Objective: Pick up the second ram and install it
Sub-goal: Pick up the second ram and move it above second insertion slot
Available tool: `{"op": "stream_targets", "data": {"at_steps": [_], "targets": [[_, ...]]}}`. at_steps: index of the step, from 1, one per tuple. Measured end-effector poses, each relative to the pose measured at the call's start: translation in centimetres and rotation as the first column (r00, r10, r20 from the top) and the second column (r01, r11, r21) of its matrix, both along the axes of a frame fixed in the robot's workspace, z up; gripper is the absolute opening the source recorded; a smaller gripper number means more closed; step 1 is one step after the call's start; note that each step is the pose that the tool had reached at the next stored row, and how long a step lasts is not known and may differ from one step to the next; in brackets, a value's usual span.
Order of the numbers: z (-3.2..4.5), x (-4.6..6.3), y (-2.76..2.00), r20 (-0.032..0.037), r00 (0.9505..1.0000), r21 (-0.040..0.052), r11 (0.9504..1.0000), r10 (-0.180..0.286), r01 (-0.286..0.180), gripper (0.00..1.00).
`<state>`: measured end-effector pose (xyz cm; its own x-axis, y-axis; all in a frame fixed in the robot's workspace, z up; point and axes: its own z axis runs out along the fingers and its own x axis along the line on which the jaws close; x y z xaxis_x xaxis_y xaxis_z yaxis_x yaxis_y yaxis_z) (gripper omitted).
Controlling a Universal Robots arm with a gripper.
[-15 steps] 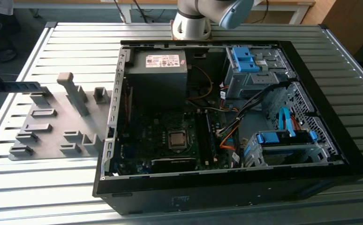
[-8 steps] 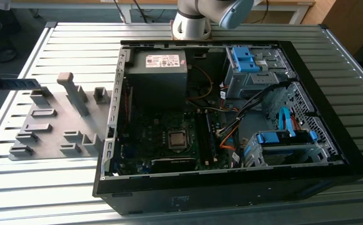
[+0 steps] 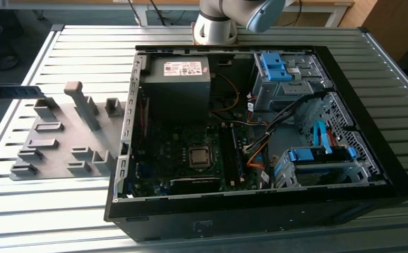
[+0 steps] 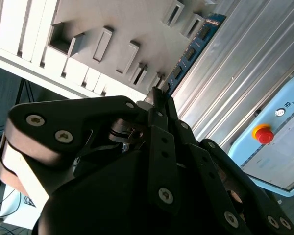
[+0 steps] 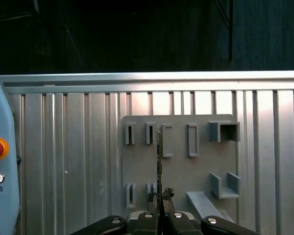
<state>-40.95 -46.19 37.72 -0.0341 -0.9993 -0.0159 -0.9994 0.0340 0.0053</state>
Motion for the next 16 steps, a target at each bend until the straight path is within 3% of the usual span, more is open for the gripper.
{"op": "stream_targets", "data": {"at_steps": [16], "targets": [[1.18,0.0,0.00,0.0000,1.0000,0.0000,1.0000,0.000,0.000,0.14]]}}
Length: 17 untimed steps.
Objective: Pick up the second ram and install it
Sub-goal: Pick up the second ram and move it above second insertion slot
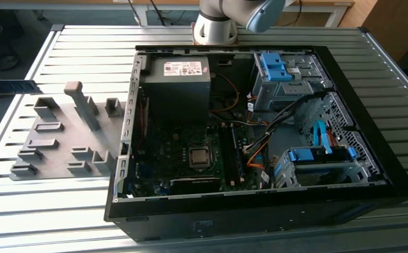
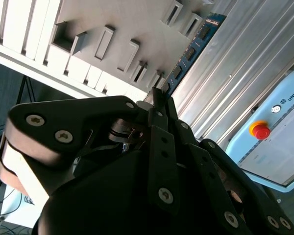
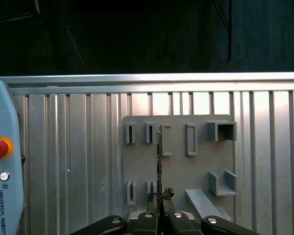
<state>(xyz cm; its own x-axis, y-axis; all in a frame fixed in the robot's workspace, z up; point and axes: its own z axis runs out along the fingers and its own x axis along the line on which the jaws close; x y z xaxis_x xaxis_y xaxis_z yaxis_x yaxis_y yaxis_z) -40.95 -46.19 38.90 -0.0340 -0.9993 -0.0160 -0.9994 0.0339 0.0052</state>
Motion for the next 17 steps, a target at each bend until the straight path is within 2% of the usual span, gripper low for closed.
{"op": "stream_targets", "data": {"at_steps": [13,17], "targets": [[1.67,0.0,0.00,0.0000,1.0000,0.0001,1.0000,0.000,0.000,0.14],[1.72,0.0,0.00,0.0001,1.0000,0.0000,1.0000,0.000,0.000,0.14]]}}
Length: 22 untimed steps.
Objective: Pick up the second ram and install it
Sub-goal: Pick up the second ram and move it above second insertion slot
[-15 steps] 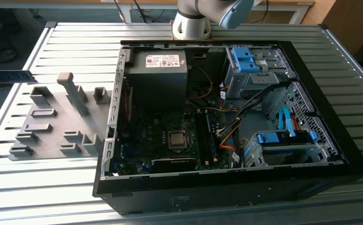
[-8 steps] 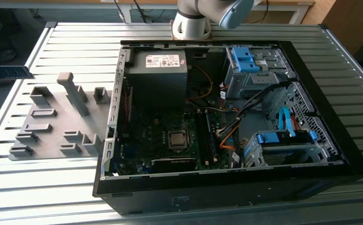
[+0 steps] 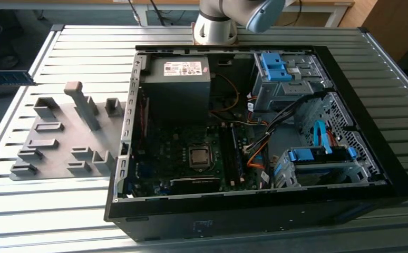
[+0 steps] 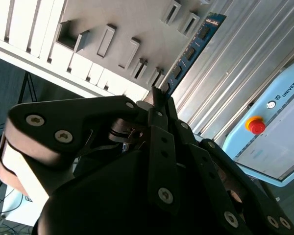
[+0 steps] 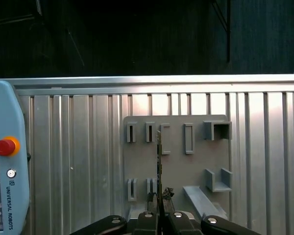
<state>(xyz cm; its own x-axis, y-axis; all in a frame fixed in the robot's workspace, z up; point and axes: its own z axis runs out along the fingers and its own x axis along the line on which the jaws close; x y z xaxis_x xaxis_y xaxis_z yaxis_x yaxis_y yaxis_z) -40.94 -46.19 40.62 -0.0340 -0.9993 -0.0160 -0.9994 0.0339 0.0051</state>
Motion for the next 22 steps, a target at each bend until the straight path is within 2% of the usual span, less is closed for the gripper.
{"op": "stream_targets", "data": {"at_steps": [10,22], "targets": [[0.00,0.9,0.00,-0.0019,1.0000,0.0002,1.0000,0.000,0.000,0.14],[0.01,2.2,0.00,-0.0079,1.0000,0.0001,1.0000,0.000,0.000,0.14]]}}
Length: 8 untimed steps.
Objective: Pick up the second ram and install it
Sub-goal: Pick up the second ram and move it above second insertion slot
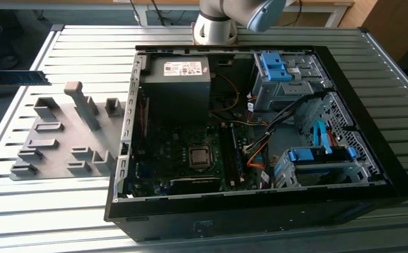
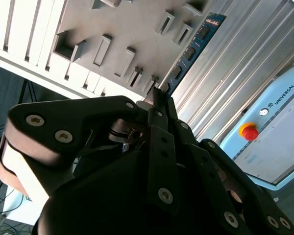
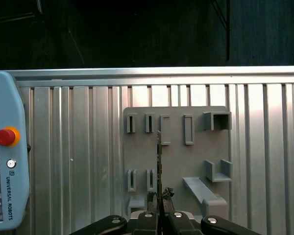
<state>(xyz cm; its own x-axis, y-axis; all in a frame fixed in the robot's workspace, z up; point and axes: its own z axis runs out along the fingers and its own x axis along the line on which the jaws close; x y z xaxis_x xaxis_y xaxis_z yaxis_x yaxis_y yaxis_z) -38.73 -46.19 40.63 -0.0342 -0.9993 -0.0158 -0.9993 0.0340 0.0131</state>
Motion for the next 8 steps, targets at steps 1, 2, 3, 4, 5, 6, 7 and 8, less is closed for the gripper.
{"op": "stream_targets", "data": {"at_steps": [1,2,3,4,5,6,7,8], "targets": [[-0.01,0.14,0.00,-0.0006,1.0000,0.0001,1.0000,0.000,0.000,0.14],[0.00,0.24,0.00,-0.0012,1.0000,0.0001,1.0000,0.000,0.000,0.14],[0.00,0.34,0.00,-0.0016,1.0000,0.0001,1.0000,0.000,0.000,0.14],[0.00,0.44,0.00,-0.0021,1.0000,0.0001,1.0000,0.000,0.000,0.14],[0.00,0.55,0.00,-0.0026,1.0000,0.0001,1.0000,0.000,0.000,0.14],[0.00,0.66,0.00,-0.0032,1.0000,0.0000,1.0000,0.000,0.000,0.14],[0.00,0.76,0.00,-0.0037,1.0000,0.0001,1.0000,0.000,0.000,0.14],[0.00,0.87,0.00,-0.0042,1.0000,0.0001,1.0000,0.000,0.000,0.14]]}}
